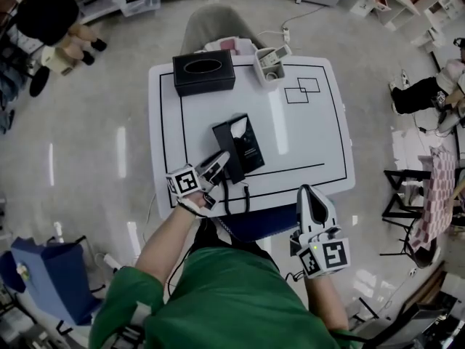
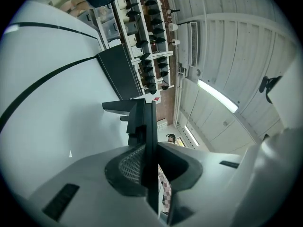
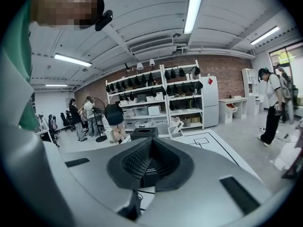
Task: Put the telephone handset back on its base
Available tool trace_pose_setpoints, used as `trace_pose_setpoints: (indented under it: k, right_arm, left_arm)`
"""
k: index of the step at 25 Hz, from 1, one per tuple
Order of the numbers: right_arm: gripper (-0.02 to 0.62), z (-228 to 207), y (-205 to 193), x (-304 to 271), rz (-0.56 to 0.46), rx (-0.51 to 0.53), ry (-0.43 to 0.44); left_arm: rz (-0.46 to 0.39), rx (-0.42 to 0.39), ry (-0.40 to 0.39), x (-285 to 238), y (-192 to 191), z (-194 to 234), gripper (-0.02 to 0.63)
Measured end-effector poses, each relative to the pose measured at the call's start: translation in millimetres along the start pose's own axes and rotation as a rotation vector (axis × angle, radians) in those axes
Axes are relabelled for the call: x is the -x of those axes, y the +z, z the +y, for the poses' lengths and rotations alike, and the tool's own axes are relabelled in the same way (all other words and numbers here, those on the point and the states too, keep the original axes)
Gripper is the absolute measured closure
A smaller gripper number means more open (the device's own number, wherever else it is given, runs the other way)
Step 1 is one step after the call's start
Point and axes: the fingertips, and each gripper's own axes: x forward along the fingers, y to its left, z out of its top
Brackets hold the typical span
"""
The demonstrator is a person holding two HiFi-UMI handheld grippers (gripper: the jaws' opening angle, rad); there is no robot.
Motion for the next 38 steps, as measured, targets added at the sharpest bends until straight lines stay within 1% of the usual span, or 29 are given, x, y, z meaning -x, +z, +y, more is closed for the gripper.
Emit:
trace_pose_setpoints:
  k: [4, 8, 13, 18, 25, 29, 32, 34, 36, 38]
  right_arm:
    - [0.575, 2, 1, 1, -0.002, -0.003, 0.003]
    - [0.575, 5, 3, 4, -0.011, -0.006, 0.005]
    - [0.575, 7, 3, 6, -0.017, -0.011, 0.008]
    - [0.575, 7, 5, 7, -0.029, -0.014, 0.011]
    - [0.575, 3, 13, 11, -0.059, -0.014, 0.008]
    - [0.575, 0, 20, 11, -0.084, -0.009, 0.008]
    - [0.575, -1, 28, 11, -0.104, -0.001, 0.013]
    - [0.575, 0, 35, 10, -0.117, 0.006, 0.019]
    - [0.575, 1, 44, 9, -0.135, 0.013, 0.026]
    - [0.575, 2, 53, 8, -0.158, 0.018, 0.034]
  left_arm:
    - [-0.019, 0.022, 0.031, -2, 2, 3, 0.523]
    - [-0.014, -0.025, 0.044, -4, 5, 1, 0.523]
    - [0.017, -0.047, 0.111, -3, 5, 5, 0.511]
    - [0.048, -0.093, 0.163, -2, 5, 5, 0.511]
    - [0.027, -0.1, 0.175, 21, 13, -8, 0.511]
    - [0.007, -0.133, 0.165, 37, 24, -32, 0.511]
    - [-0.04, -0.136, 0.123, 42, 40, -65, 0.511]
    - [-0.067, -0.159, 0.098, 45, 51, -91, 0.511]
    - [-0.091, -0.222, 0.066, 45, 63, -124, 0.511]
    - [-0.114, -0.328, 0.047, 46, 76, -156, 0.511]
